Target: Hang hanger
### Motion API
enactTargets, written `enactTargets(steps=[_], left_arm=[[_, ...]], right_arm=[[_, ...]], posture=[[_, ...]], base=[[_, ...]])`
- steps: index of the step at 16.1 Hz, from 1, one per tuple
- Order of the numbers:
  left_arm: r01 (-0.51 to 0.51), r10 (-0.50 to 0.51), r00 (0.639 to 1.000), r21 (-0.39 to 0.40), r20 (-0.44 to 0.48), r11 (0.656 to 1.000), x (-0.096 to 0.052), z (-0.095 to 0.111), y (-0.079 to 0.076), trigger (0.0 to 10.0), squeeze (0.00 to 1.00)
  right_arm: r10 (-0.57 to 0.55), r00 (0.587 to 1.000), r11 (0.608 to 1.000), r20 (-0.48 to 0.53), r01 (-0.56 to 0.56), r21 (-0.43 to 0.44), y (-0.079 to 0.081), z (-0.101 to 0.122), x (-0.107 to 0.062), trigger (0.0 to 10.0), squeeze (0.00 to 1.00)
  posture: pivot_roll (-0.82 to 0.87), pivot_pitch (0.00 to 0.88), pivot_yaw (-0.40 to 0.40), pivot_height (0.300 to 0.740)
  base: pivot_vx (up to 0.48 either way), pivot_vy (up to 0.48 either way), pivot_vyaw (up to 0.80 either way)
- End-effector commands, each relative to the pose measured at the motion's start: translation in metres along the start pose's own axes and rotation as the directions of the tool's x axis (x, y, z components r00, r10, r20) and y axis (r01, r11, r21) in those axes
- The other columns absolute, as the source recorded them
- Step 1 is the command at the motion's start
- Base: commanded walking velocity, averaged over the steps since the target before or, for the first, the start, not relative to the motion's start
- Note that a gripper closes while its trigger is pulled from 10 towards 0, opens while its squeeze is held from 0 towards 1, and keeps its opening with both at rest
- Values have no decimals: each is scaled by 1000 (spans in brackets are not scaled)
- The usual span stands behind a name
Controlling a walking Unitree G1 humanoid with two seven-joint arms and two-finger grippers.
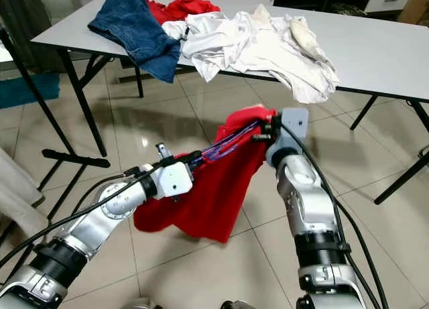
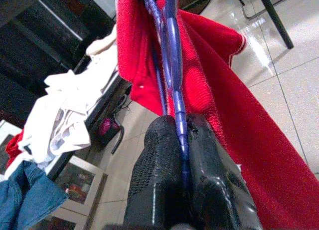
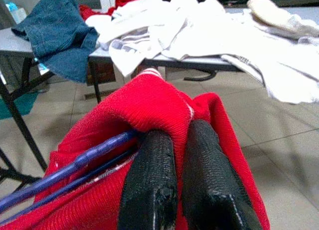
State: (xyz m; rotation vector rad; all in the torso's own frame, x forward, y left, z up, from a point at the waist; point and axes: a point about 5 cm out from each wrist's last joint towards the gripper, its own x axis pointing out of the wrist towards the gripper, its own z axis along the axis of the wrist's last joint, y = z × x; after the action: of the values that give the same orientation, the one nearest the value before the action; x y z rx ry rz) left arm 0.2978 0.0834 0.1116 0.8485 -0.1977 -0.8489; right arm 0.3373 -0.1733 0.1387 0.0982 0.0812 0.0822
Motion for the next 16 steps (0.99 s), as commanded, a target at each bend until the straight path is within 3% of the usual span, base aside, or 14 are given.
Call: enactTargets(steps=[1,7,12,14,16], left_arm=[[69,-71,989,-26,-132,997,-21,-30,-11,0,0],[72,-77,991,-50,-109,996,-26,-28,-14,0,0],[-89,80,990,-75,-119,993,-23,-27,6,0,0],[-102,93,989,-79,-115,992,-24,-27,8,0,0],[-72,70,997,-96,-22,993,-23,-17,4,0,0]], right_arm=[[-342,923,937,179,349,-11,-74,44,-11,0,0],[-417,901,906,124,423,-30,-91,34,-10,0,0],[-417,908,909,41,415,38,-95,20,-9,0,0],[-425,905,904,24,424,48,-98,17,-10,0,0],[-437,897,894,-58,441,79,-103,4,-10,0,0]], posture=[[217,19,-10,740],[223,22,-14,740],[222,25,-15,740],[221,26,-14,740],[220,28,-14,740]], base=[[0,0,0],[0,0,0],[0,0,0],[0,0,0],[0,0,0]])
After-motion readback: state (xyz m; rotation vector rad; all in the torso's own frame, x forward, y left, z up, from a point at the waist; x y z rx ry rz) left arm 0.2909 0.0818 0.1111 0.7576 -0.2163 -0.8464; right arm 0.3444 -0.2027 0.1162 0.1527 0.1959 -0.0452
